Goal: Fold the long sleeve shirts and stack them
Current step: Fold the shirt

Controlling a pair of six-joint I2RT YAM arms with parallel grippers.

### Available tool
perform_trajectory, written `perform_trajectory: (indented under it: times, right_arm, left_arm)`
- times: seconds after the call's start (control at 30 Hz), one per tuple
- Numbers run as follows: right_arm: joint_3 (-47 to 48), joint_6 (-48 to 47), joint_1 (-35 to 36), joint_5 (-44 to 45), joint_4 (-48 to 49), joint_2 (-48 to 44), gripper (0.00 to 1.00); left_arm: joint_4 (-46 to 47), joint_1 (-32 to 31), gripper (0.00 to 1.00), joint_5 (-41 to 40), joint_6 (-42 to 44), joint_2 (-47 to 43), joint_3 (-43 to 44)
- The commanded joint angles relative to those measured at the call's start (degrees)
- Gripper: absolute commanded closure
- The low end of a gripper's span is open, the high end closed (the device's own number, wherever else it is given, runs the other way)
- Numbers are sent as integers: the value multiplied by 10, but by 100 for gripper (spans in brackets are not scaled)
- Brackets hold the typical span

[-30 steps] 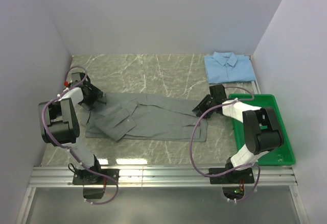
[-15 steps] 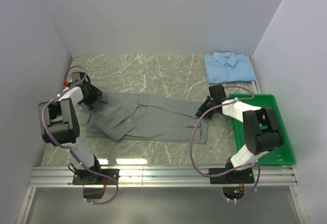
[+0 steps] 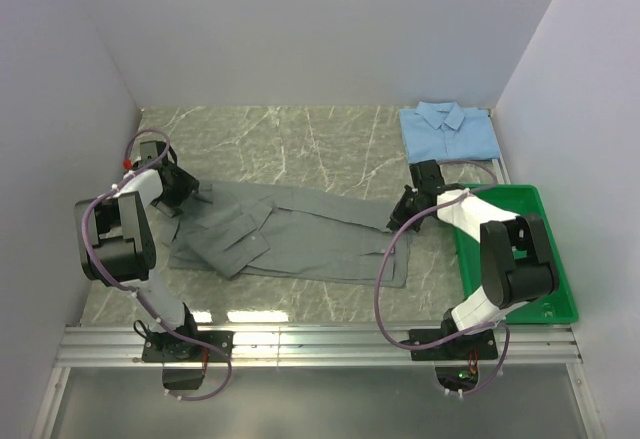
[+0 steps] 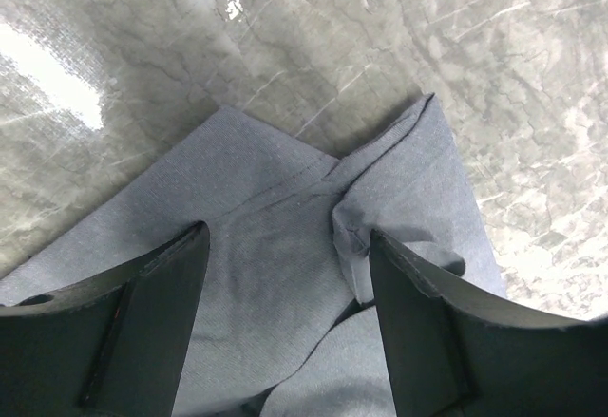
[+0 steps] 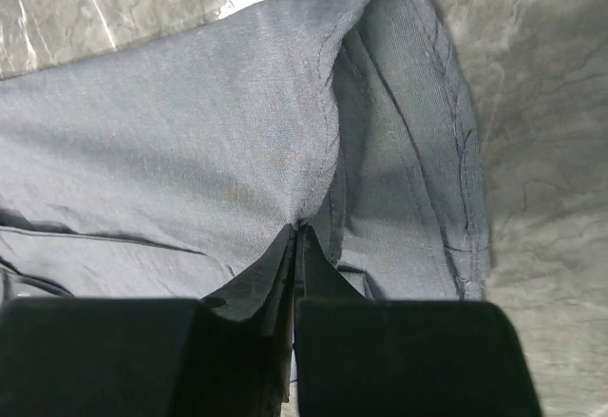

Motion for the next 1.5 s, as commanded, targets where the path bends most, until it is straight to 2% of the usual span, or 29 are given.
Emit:
perform_trajectory:
  times: [0.0,0.13,0.4,0.5,0.53,0.67,0.83,1.07,1.27,1.37,1.47]
  right_arm:
    - [23,-35,-2,22,-32,-18,100]
    - [16,-51,0,24,-46,-5,100]
    - [18,-65,-1,41,-52,12,91]
    - [36,-76,-1,72,-64,1,81]
    - [39,-81,-1,78,-63,-5,72]
    - [55,-83,0,86,-47,-51,62]
    - [62,-70,1,72,7,-73,60]
    - [66,-38,-8,50,64,-22,62]
    - [72,-11,-30,35,84,30,65]
    - [73,-3,-36,21,85,49,66]
    - [66,3,-40,16,89,63,66]
  left_arm:
    - [-4,4,26,-15,4,7,24]
    - [-7,7,27,-16,3,14,25]
    - [-9,13,27,-15,2,22,26]
    - [-6,14,27,-6,4,14,25]
    - [-2,14,26,0,6,10,25]
    - [5,14,23,20,13,-19,20]
    - [-11,13,20,50,13,-62,28]
    - [-20,13,22,76,14,-76,28]
    - [-8,6,33,96,6,-41,19]
    - [-10,5,44,93,7,-20,23]
    - [-6,4,48,88,8,-1,20]
